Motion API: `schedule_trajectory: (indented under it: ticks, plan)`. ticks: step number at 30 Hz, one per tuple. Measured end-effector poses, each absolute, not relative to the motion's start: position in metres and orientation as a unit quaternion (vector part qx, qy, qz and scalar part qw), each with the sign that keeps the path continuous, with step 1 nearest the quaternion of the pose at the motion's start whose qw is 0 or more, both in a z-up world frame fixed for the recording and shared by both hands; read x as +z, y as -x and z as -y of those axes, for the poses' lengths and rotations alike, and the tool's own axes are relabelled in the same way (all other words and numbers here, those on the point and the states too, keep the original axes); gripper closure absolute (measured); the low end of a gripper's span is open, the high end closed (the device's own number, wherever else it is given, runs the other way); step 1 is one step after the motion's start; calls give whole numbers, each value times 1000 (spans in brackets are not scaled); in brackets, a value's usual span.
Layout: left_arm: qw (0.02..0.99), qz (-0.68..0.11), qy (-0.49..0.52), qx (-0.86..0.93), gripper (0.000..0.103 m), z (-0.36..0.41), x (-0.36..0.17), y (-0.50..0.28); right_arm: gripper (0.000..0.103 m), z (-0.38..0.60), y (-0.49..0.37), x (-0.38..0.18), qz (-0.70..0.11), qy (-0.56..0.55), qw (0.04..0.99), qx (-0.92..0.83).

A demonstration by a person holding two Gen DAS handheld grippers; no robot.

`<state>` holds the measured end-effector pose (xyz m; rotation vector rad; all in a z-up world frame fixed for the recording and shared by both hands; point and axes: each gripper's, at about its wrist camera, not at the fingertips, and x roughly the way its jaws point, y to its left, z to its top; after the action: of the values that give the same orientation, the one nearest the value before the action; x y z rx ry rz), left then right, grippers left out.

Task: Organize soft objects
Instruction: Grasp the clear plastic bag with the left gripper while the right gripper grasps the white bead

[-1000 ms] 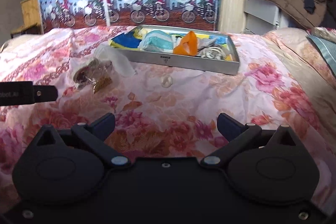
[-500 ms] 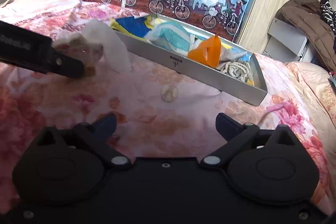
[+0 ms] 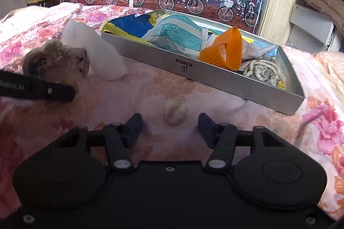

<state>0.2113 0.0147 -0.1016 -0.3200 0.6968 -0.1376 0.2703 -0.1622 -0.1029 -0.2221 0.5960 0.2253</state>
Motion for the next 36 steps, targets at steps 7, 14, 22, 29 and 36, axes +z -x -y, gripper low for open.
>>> schedule_trajectory:
  ticks: [7,14,22,29,36]
  plan:
    - [927,-332,154,-81,86,-10,-103,-211,85,163,-277,-107,-302,81,941,132]
    - [934,-321,118,-106,86,6,-101,-202,89,162,-274,-105,-298,86,941,137]
    - [935,-320,104,-112,86,13,-101,-198,84,163,-278,-103,-306,74,939,140]
    - [935,-320,104,-113,86,13,-102,-198,74,166,-292,-106,-304,46,940,147]
    - [937,-308,86,-140,86,23,-94,-190,86,169,-283,-103,-294,54,942,151]
